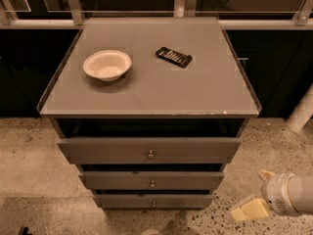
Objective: Open bottom drawer
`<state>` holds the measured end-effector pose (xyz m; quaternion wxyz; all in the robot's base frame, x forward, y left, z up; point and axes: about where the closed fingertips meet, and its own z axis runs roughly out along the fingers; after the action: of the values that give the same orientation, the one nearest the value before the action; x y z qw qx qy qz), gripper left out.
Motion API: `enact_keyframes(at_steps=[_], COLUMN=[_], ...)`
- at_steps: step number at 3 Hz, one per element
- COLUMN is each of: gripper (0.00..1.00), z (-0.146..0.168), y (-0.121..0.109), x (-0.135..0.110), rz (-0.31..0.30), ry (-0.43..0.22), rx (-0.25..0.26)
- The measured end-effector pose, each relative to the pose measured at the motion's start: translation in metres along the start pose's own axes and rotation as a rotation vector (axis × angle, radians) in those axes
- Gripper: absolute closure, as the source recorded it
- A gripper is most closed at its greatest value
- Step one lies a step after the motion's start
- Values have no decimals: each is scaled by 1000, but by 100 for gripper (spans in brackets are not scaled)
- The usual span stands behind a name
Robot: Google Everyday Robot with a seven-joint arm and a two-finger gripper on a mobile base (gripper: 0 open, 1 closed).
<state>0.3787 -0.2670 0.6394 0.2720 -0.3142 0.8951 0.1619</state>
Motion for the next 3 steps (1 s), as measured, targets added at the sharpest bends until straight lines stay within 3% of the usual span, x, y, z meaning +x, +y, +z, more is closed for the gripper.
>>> enact_keyframes(at_steps=[1,3], gripper=[19,65], z=[3,3], y=[0,0], x=[0,0], rz=[3,3], ry=[3,3], rx=[-6,-6])
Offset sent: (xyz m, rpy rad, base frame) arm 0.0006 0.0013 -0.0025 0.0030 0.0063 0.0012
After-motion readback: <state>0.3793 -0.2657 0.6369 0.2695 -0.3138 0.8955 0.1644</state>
